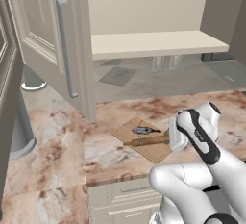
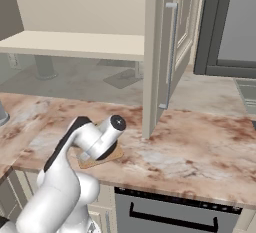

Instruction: Open the cabinet, retrieve the rolling pin, and place it next to the meat on the cutting board to prepare for tenderizing.

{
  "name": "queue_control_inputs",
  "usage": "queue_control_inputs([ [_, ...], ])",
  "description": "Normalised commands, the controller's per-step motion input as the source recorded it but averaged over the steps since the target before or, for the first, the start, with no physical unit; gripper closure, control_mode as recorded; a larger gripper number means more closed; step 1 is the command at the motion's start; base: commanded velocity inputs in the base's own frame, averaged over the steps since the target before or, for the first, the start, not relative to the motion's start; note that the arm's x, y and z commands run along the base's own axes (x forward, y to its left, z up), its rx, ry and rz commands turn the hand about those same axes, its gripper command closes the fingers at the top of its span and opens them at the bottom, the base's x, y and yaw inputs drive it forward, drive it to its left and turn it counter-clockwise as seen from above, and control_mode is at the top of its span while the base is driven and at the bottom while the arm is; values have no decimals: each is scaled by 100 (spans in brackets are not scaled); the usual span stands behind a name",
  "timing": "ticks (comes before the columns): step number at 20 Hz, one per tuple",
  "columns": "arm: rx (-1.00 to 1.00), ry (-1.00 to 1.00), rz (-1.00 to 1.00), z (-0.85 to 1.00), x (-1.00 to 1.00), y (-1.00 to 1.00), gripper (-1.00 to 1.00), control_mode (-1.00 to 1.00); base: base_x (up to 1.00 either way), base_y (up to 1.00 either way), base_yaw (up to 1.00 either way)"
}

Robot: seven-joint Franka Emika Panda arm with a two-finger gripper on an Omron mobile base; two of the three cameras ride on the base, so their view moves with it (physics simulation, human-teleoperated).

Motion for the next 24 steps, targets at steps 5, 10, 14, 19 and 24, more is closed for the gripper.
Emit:
queue_control_inputs([
  [5,0,0,8,-25,10,0,100,-100,0,0,0],
  [10,0,0,8,-23,4,0,100,-100,0,0,0],
  [14,0,0,10,-20,12,0,100,-100,0,0,0],
  [19,0,0,11,-18,14,0,100,-100,0,0,0],
  [24,0,0,8,-13,9,0,-100,-100,0,0,0],
])
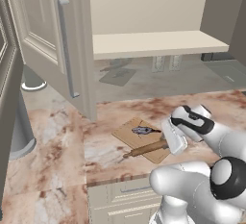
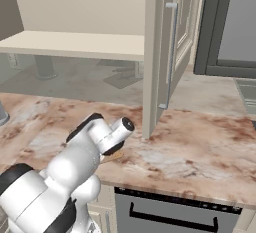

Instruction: Open the cabinet, retrieve the rolling pin, and place it next to the meat on the cutting board to prepare for tenderizing.

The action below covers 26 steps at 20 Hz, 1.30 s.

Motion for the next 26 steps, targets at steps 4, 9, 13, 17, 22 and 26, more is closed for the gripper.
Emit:
queue_control_inputs([
  [4,0,-1,6,-5,5,0,-100,-100,0,0,0],
  [9,0,-8,3,0,0,0,-100,-100,0,0,0],
  [13,0,-10,2,6,-3,1,-100,-100,0,0,0],
  [17,0,-8,1,24,0,18,-100,-100,0,0,0],
  [22,0,-8,1,41,0,29,-100,-100,0,0,0],
  [26,-1,-10,0,48,0,34,-100,-100,0,0,0],
])
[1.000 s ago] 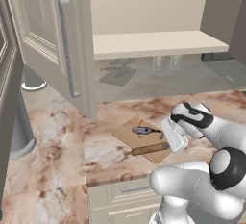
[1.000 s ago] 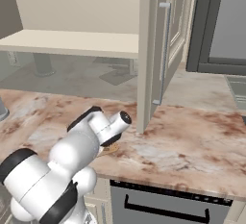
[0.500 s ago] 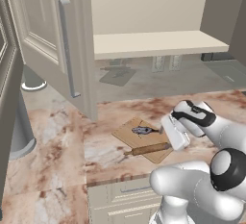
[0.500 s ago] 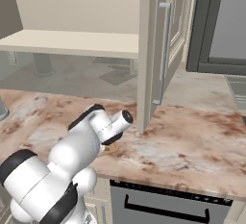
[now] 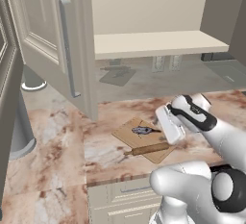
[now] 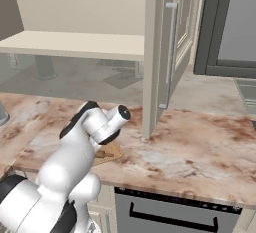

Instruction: Open the cabinet, retrieve the rolling pin, and place it next to the meat on the cutting board to prepare for tenderizing.

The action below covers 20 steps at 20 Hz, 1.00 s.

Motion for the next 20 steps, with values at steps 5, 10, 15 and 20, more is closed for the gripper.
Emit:
queue_control_inputs([
  [5,-1,-6,0,51,-8,35,-100,-100,0,0,0],
  [10,0,-1,1,40,-32,43,-100,-100,0,0,0],
  [15,0,0,2,38,-39,50,-100,-100,0,0,0],
  [20,-1,-1,2,35,-55,48,-100,-100,0,0,0],
])
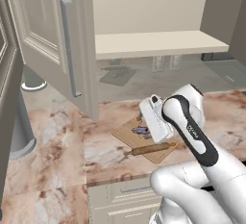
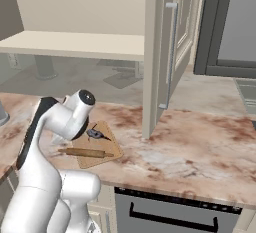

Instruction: Open the cabinet, retrieve the rolling pin, and place it next to the meat on the cutting board to prepare for tenderizing.

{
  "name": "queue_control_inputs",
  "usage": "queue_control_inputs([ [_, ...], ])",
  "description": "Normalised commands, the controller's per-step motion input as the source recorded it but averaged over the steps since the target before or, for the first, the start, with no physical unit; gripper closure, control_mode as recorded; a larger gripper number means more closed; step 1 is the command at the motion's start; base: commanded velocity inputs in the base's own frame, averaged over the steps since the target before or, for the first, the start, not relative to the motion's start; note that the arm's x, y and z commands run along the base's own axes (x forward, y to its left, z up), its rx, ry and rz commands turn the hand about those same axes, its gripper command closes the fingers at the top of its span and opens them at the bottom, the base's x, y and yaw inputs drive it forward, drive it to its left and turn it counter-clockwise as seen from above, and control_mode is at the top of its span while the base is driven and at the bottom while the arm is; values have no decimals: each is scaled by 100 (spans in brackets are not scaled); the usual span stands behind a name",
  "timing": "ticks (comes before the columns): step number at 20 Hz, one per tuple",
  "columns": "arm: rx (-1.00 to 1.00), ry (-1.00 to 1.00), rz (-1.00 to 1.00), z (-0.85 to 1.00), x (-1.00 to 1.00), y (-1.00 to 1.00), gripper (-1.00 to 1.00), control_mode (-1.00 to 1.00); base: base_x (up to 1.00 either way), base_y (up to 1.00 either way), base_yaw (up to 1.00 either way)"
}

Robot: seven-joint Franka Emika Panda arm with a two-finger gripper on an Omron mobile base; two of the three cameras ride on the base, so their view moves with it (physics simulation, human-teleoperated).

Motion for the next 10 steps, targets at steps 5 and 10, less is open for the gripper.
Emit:
queue_control_inputs([
  [5,-2,-1,0,29,-68,47,-100,-100,0,0,0],
  [10,-4,-4,0,15,-75,47,-100,-100,0,0,0],
])
